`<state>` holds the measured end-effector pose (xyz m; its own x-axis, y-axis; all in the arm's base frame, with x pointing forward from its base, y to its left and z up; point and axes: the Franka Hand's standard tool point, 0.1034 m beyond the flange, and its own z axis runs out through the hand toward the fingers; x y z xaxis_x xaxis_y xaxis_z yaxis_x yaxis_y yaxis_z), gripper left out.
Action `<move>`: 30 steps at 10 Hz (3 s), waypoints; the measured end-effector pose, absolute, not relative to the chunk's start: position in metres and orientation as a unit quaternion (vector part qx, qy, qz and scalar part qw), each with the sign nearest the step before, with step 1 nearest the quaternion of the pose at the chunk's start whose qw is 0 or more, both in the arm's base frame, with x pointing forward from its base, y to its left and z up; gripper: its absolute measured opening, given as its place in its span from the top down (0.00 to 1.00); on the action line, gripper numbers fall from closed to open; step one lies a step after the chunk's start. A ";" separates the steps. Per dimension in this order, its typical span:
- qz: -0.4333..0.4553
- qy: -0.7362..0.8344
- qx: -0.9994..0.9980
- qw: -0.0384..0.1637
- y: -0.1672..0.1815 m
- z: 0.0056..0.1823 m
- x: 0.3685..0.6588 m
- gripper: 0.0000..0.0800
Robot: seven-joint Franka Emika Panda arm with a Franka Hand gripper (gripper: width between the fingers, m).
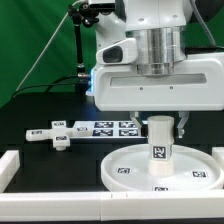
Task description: Assemble round table
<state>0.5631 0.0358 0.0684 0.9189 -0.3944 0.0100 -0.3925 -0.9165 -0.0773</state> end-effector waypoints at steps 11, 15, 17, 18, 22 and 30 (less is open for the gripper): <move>0.025 0.648 -0.757 0.078 0.034 0.067 0.561 0.49; 0.028 0.698 -0.711 0.084 0.034 0.067 0.560 0.39; 0.027 0.658 -0.748 0.083 0.039 0.068 0.562 0.26; 0.023 0.624 -0.776 0.085 0.043 0.070 0.564 0.20; 0.010 0.503 -0.860 0.089 0.045 0.070 0.564 0.19; -0.033 0.122 -0.990 0.054 0.042 0.075 0.573 0.19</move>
Offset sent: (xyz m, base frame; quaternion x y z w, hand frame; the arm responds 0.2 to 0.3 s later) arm 0.0000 0.0000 0.0000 0.0000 0.0000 0.1296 0.9916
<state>0.5734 0.0424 0.0753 0.9680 -0.2456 0.0518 -0.2384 -0.9642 -0.1157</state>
